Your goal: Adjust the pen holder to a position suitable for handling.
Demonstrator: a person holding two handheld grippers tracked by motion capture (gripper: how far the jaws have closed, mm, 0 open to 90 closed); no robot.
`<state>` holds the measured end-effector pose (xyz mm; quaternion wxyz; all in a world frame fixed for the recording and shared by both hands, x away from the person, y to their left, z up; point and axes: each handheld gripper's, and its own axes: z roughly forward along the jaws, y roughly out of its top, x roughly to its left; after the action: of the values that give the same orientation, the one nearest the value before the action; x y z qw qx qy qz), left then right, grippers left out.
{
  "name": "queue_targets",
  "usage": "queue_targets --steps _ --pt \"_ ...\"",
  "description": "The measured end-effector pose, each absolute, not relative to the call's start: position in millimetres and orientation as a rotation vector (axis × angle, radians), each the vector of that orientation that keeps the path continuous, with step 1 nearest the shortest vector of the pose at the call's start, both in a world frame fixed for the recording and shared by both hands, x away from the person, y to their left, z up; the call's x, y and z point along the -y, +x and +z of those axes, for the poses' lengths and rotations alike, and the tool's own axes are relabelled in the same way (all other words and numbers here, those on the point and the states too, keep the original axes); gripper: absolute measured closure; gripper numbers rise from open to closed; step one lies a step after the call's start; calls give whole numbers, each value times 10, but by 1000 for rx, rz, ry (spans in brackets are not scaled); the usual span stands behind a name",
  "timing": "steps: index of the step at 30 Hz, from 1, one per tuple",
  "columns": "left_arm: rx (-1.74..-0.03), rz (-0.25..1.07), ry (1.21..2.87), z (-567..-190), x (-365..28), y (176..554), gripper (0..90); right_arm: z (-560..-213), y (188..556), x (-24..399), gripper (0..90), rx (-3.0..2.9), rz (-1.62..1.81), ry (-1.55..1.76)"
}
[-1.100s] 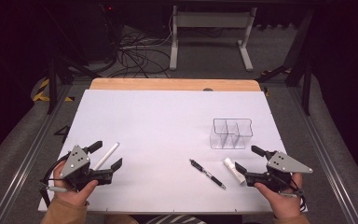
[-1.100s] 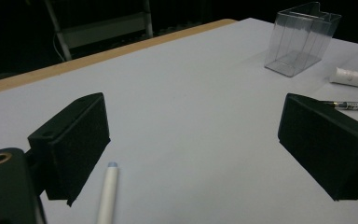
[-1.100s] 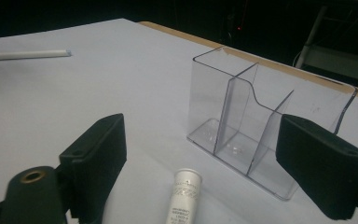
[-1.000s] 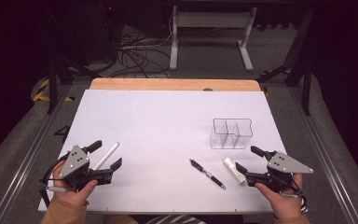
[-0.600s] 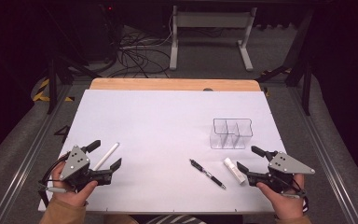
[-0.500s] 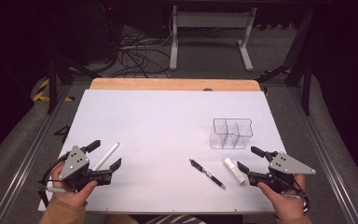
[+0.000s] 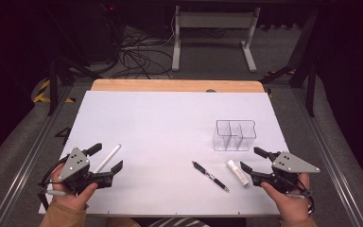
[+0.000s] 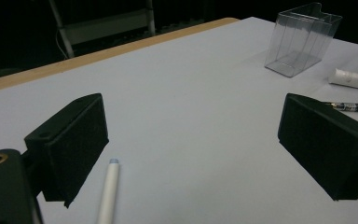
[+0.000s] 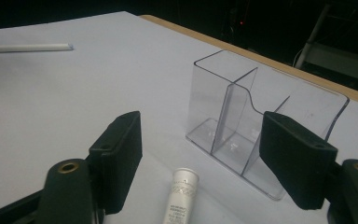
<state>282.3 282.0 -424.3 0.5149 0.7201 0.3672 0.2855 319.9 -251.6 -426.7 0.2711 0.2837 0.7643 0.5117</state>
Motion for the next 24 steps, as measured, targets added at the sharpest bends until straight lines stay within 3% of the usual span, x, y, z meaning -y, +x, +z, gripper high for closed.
queue_targets --steps 24 --pt "-886 700 1729 -4237 -2841 2813 92 -4049 3503 2344 276 -2102 1368 728"
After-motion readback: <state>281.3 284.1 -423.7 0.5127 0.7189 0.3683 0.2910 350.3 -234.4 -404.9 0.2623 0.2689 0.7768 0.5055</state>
